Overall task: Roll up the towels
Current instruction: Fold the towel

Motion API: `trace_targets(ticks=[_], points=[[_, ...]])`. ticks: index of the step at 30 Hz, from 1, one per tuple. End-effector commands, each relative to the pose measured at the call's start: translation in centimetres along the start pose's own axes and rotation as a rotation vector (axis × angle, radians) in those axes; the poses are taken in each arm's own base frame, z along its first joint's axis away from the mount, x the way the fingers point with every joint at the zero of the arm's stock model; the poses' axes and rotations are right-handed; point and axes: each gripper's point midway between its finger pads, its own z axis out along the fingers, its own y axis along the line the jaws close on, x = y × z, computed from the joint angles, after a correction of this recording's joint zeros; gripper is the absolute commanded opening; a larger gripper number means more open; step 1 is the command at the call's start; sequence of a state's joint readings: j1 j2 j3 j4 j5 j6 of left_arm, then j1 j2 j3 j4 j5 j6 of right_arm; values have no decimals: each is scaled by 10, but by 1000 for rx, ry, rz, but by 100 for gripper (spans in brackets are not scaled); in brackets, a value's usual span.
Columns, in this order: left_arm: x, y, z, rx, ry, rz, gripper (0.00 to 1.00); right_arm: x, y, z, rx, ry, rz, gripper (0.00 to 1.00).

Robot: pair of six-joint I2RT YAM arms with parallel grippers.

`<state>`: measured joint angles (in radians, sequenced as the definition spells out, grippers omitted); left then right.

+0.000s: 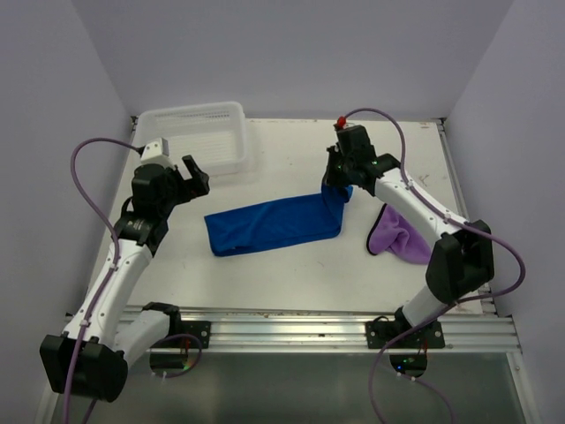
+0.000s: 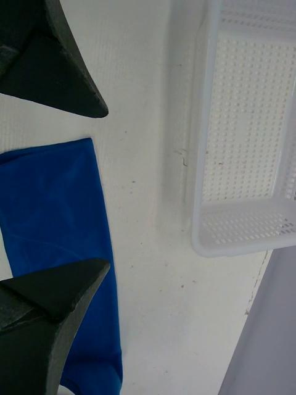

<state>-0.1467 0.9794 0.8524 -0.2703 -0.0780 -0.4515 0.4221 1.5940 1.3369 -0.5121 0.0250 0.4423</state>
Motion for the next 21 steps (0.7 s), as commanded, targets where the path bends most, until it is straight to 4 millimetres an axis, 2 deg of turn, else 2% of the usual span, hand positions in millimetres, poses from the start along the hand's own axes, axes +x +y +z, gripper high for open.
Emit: trace_targets(ticks=[1,2,8,21], points=[[-11,-6,-4,30,-52,20,100,-10,36,-6,-73,-11,-74,0],[-12,-6,-5,29,-54,20,99,-14,44,-9,-97,-15,-93,0],[-13,-6,-7,32,-60,20,100,1,84,-14,-169,42,-220,0],[-16,-5,-9,25,-71,19,100,50,154,-17,-298,171,-448,0]])
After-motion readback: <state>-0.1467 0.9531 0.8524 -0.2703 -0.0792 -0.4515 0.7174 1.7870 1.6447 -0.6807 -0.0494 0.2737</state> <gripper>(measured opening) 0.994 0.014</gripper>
